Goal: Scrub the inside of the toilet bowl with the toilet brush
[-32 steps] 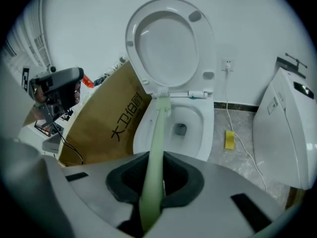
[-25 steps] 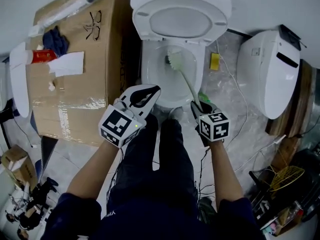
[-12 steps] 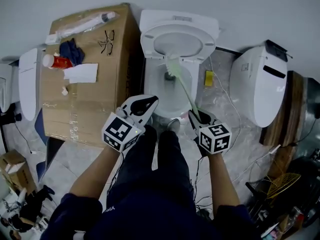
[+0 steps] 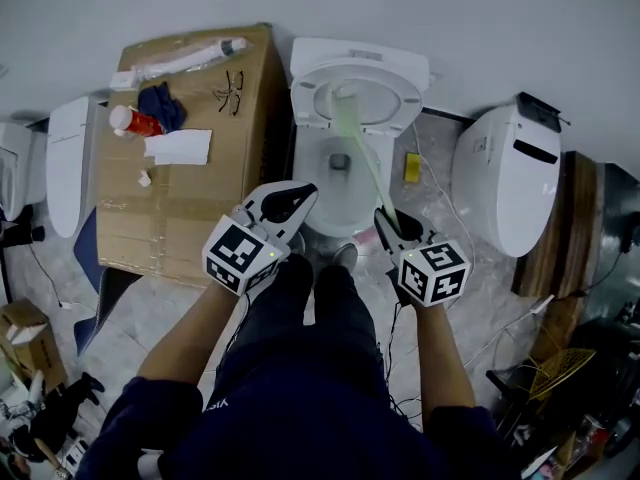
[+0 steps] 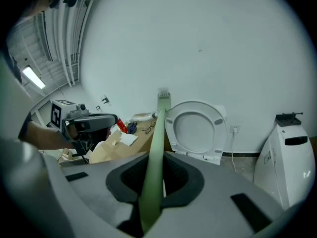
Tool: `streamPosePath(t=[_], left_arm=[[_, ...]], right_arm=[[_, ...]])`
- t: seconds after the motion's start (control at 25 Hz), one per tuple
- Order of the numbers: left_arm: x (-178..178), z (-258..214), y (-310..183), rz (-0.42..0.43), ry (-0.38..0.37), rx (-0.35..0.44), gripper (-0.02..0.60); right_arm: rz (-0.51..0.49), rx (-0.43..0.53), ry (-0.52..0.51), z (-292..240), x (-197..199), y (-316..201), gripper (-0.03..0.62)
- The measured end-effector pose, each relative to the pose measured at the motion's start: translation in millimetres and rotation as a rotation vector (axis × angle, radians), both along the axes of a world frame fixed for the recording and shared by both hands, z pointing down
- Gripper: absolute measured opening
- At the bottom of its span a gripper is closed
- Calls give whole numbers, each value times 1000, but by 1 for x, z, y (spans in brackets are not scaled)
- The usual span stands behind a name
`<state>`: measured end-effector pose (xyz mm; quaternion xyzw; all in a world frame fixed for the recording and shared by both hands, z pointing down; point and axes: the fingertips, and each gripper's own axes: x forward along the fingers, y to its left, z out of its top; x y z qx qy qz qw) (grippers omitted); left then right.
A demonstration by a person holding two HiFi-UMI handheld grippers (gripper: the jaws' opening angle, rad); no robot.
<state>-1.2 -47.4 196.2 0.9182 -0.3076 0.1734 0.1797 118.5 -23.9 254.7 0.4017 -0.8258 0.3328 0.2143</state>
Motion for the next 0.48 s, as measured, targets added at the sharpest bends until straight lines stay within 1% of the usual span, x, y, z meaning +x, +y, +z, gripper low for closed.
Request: streamPosePath(t=[0.24,0.48], left_arm=[[-3,-32,-2,-8,17,45,35],[0,-61,-6,1,38,86,35]], right_arm=[[4,77,-20,-42,-6,-9,54],[13,126,-34,-71,-11,-15,54]])
